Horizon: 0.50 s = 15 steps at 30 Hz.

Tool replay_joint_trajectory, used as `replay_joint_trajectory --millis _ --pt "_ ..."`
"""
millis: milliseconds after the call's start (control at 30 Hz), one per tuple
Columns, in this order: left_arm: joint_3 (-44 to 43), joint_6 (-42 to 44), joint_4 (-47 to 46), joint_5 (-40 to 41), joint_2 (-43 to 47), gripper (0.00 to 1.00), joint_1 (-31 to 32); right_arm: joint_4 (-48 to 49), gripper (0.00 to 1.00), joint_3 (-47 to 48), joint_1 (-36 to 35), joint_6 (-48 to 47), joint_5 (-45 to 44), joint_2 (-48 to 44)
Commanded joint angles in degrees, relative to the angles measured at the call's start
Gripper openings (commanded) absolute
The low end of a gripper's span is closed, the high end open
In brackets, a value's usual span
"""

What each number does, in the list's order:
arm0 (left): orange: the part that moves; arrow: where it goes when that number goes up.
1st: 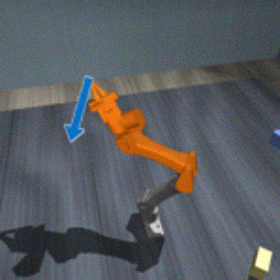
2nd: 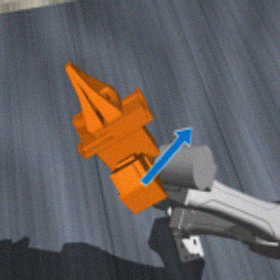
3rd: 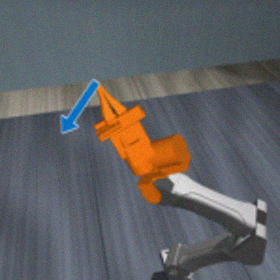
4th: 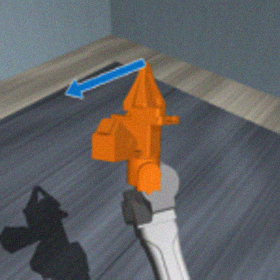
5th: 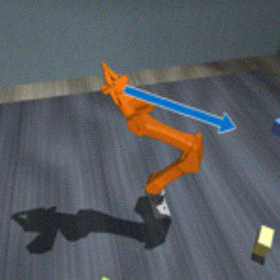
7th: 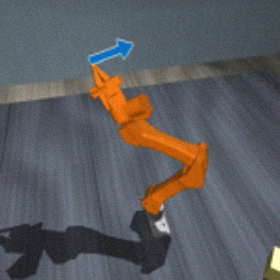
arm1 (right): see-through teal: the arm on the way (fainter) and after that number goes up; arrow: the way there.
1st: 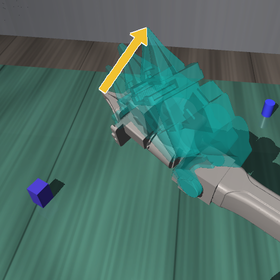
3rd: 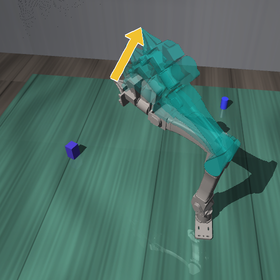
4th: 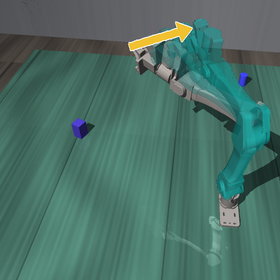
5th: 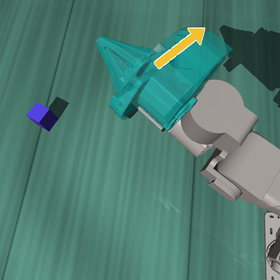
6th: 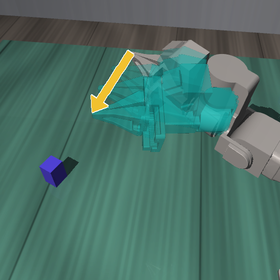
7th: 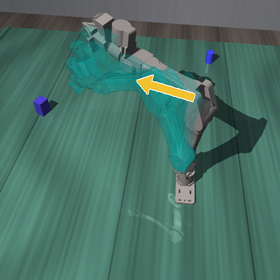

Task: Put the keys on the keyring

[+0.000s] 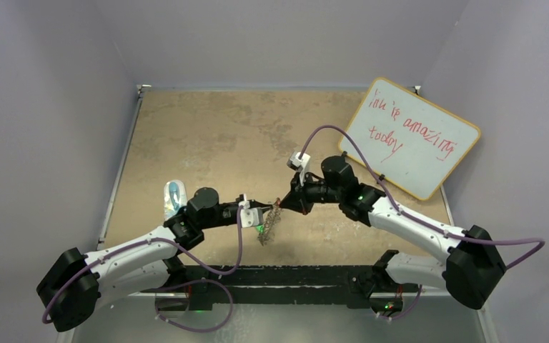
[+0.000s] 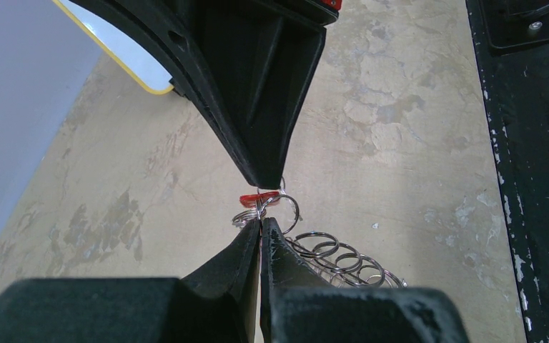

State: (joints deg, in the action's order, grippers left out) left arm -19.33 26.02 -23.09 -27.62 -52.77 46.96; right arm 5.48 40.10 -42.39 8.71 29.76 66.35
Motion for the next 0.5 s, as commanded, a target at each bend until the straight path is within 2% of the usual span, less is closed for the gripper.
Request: replay_joint_trajectory --millis 0,467 --pt "0.61 -0.90 -1.35 -0.07 -0.22 0.00 0.46 0.69 0.00 1.12 -1.86 -0.91 0.04 -0.08" --pt "0.61 -0.98 -1.61 -0.20 -0.32 0.00 0.55 3.28 0.00 1.52 -2.70 -0.51 -1.45 -2.05"
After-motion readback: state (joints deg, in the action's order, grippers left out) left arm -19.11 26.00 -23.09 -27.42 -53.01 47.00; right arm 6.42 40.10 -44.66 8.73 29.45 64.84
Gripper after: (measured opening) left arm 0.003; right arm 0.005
